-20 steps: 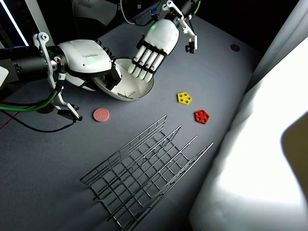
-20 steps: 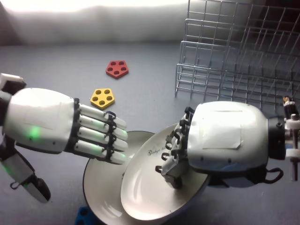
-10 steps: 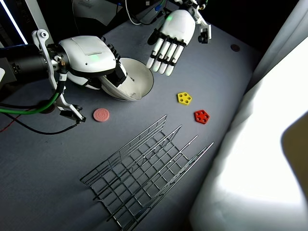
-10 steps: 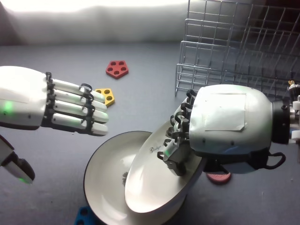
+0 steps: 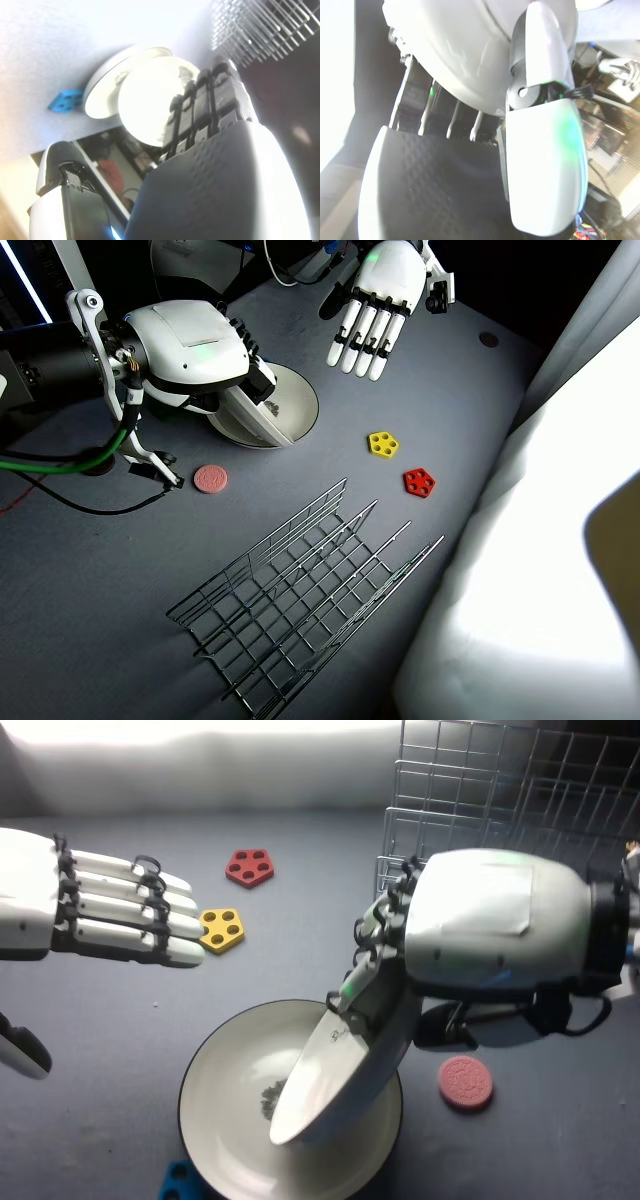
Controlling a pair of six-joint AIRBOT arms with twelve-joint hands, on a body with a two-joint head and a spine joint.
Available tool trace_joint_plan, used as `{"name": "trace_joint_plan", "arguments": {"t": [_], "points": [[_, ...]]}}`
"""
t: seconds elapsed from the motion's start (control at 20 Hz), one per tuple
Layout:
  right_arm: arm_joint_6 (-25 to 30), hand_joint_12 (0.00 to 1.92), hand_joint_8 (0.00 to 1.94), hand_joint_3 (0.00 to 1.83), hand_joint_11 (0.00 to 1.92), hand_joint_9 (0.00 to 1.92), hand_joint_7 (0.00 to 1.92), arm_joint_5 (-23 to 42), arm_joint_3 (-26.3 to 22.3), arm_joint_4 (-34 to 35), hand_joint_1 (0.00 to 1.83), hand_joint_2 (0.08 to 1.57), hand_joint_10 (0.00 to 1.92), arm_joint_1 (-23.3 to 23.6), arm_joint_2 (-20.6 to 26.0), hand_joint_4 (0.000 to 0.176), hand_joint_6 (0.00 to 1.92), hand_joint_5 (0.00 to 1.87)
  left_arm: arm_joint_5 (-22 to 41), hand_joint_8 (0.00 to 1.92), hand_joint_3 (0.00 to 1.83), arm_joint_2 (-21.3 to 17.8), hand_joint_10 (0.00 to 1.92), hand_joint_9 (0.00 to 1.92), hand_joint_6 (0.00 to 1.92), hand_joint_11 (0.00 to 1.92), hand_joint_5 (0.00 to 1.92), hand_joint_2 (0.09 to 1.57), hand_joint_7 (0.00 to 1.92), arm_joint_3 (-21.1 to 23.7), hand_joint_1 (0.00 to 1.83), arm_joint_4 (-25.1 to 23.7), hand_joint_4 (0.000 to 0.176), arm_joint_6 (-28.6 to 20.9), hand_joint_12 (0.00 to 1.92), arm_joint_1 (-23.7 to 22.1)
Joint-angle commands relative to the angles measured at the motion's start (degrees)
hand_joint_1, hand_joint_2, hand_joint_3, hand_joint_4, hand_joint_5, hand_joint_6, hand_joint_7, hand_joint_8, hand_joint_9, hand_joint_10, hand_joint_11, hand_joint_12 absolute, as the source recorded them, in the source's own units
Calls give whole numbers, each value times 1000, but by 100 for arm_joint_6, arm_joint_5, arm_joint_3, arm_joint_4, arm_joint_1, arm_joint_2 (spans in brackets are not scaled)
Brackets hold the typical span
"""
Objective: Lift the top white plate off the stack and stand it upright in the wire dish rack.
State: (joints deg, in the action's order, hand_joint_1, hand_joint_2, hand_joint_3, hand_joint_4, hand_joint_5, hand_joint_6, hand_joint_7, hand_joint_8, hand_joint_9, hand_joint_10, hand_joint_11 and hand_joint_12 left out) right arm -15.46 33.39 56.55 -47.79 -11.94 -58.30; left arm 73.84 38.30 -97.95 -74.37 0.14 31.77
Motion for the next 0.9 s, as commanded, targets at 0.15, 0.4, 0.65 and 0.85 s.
{"name": "trace_joint_plan", "arguments": {"t": [0.15, 0.4, 0.65, 0.85], "points": [[140, 1384, 59, 0, 942, 1288, 1339, 558, 102, 192, 1503, 1021, 480, 230, 77, 0, 811, 1037, 473, 5, 0, -137, 6, 61, 3, 66, 56, 956, 63, -108, 386, 528, 0, -80, 103, -115], [215, 1318, 235, 0, 992, 1325, 1267, 602, 204, 235, 1504, 1019, 365, 341, 80, 0, 829, 1017, 523, 4, 0, -206, 6, 71, 3, 54, 58, 958, 72, -127, 407, 553, 0, -82, 96, -37], [219, 1346, 268, 0, 978, 1295, 1253, 684, 337, 253, 1504, 1019, 450, 428, 81, 0, 801, 1029, 535, 3, 4, -237, 4, 58, 5, 49, 47, 968, 57, -125, 390, 555, 0, -86, 93, 2], [223, 1380, 395, 1, 950, 1227, 1176, 702, 454, 253, 1500, 1037, 551, 597, 81, 0, 909, 987, 568, 3, 2, -242, 6, 58, 0, 56, 39, 966, 56, -121, 429, 545, 0, -85, 96, 8]]}}
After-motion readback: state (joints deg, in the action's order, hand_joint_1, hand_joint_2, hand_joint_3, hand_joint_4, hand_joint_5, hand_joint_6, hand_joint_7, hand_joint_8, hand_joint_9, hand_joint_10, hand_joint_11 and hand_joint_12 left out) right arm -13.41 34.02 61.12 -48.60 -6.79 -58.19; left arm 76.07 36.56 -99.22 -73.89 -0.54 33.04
